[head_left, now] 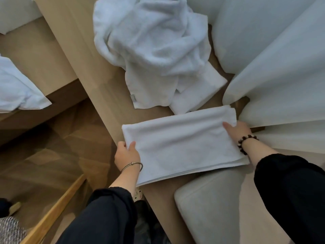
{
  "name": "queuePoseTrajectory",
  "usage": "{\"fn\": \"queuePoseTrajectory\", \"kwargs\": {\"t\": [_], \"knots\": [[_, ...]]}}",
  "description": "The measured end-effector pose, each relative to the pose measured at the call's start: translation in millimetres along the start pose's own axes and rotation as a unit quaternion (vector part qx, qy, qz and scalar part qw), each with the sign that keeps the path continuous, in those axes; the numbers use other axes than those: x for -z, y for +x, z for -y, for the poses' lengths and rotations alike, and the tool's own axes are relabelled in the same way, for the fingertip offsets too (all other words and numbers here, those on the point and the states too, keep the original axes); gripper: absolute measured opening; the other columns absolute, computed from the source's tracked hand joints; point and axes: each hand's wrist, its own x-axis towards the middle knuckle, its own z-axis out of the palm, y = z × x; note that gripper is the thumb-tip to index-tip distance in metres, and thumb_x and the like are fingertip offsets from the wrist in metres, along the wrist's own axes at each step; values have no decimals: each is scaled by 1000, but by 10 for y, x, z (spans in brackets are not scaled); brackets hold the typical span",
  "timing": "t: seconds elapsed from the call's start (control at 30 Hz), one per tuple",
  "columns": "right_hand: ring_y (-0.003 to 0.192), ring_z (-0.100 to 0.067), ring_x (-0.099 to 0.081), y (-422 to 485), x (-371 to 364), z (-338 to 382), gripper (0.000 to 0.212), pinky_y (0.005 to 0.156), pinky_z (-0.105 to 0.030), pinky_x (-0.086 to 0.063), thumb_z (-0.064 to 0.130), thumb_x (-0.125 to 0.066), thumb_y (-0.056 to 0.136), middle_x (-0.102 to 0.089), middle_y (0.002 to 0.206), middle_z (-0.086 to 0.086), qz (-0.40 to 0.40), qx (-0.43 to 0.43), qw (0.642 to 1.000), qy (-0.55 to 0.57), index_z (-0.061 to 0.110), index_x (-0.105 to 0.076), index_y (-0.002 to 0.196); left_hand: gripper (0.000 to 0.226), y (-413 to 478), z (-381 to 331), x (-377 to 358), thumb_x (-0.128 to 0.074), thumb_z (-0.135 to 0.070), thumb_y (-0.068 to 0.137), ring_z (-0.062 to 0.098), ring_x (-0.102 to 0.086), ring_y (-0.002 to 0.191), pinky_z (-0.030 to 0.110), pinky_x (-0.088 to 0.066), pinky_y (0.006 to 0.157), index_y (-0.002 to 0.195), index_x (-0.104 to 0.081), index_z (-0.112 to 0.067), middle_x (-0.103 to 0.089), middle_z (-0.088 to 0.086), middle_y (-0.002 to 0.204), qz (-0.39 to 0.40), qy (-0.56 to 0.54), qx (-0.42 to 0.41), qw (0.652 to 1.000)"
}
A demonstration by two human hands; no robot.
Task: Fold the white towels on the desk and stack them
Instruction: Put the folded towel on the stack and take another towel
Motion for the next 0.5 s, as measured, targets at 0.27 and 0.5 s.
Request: {"fn": "queuePoseTrajectory", "kwargs": {"t": [0.27,0.5], "knots": [[91,-23,-51,-43,12,51,32,79,-30,-36,29,-48,97,-61,115,-14,-10,45,999,12,5,-58,116,15,36,2,118,-50,-25,96,18,-51,71,28,-39,61,91,-46,-12,-50,-3,76,57,-33,-31,997],[91,-26,-53,-51,-78,38,28,79,-32,-39,29,-45,97,-62,108,-13,-60,79,995,4,8,-56,112,16,19,49,149,-47,-23,97,28,-60,84,38,-50,71,110,-41,-16,-57,4,92,79,6,-91,993]]}}
